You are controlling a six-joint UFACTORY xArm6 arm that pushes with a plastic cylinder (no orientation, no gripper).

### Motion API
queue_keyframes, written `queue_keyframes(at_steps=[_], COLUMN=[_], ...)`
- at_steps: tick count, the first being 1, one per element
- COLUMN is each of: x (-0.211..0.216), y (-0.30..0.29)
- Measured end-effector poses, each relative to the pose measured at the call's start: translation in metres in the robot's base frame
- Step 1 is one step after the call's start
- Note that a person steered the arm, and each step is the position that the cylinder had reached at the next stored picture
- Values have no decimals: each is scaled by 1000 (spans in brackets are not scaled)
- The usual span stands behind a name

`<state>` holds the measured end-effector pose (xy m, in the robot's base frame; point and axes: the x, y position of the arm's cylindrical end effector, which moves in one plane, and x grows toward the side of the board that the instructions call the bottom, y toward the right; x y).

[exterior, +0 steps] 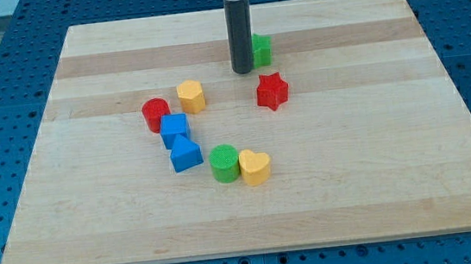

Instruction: Move the red star towards yellow heart

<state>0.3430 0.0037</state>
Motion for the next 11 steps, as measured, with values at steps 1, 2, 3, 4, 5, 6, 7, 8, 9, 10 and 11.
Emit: queue_keyframes(at_steps=[1, 2, 3, 4, 5, 6, 7, 8, 9, 10, 11], x=[10, 12, 12, 37, 89, 90, 103, 97, 64, 87, 100], y=[21, 33, 34, 32, 29, 29, 29, 30, 46, 78, 79])
